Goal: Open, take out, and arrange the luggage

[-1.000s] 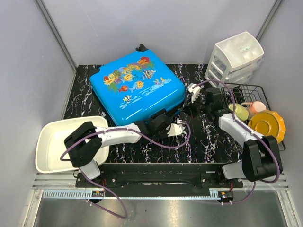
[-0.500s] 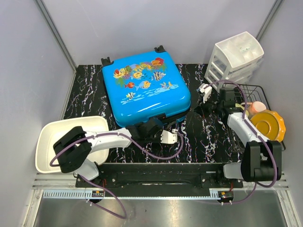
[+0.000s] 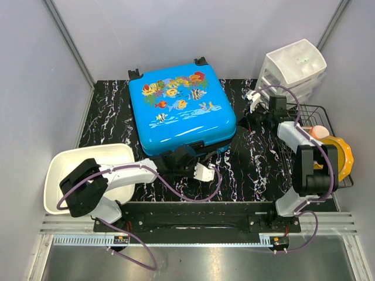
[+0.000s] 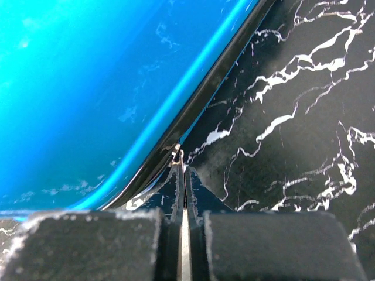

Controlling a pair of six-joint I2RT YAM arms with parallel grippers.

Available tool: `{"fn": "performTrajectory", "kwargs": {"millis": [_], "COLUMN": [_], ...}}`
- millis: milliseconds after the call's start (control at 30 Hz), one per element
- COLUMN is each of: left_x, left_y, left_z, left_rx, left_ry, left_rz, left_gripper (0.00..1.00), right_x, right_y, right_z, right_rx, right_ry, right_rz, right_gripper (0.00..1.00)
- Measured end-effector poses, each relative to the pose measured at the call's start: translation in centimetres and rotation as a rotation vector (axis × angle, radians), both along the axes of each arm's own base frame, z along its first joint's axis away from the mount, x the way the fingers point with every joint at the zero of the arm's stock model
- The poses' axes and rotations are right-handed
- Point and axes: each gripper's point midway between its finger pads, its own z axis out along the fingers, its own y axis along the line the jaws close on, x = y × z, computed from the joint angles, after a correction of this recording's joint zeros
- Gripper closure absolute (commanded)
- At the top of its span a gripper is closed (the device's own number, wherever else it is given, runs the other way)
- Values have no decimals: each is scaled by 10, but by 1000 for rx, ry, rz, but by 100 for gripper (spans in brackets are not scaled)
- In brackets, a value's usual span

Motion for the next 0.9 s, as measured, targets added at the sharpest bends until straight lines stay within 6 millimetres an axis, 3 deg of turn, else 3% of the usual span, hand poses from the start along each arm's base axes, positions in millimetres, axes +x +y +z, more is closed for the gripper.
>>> {"fn": "performTrajectory", "kwargs": {"millis": [300,400,467,533,633,667,767,900], "left_x": [9,15,19,20,20,20,22,23], "left_y": [14,21,27,30,36,38,45,60], "left_z": [2,3,4,6,5,4,4,6], "left_rx": [33,47,56,62,71,76,77,74], "left_ry": [-2,8,29,55,83,85,98,173], "left_rz": [-23,-4,13,20,24,23,25,24], "left_gripper": [99,91,94,100,100,92,86,96], "right_x": [24,31,33,33,30,28,24,14], "right_y": [22,28,32,35,42,44,50,60], "right_z": [-9,-8,-6,-4,-5,-5,-2,3], "right_rx": [180,220,234,242,246,246,243,246], "right_ry": [57,53,44,39,38,35,21,0], "right_rz": [61,80,89,97,110,115,117,106], "right_gripper": [100,100,100,100,100,100,100,100]}}
